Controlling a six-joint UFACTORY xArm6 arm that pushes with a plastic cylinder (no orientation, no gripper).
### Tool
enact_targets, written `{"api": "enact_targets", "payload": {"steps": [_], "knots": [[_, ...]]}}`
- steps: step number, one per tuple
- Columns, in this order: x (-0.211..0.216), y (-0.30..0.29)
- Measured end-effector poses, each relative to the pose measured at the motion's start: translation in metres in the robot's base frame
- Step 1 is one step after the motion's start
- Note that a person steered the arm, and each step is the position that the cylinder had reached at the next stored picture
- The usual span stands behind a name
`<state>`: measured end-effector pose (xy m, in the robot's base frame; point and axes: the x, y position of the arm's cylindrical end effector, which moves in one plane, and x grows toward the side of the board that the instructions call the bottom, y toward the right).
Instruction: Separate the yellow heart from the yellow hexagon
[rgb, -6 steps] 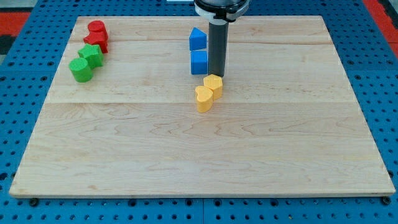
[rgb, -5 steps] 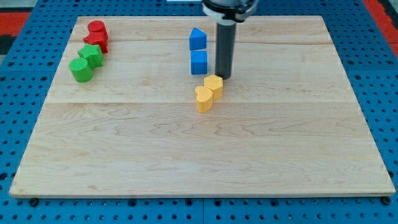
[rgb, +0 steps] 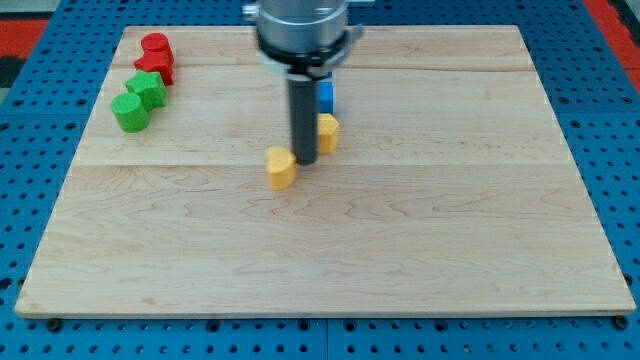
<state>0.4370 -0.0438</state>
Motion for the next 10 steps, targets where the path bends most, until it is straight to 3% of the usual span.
{"api": "enact_targets", "payload": {"steps": [1,3,4,6,7,8,9,10], "knots": [[0.003,-0.032],[0.032,0.035],[0.055,0.011],[0.044,-0.093],[0.042,-0.080],[0.039,-0.031],[0.027,-0.036],[0.027,-0.090]]}}
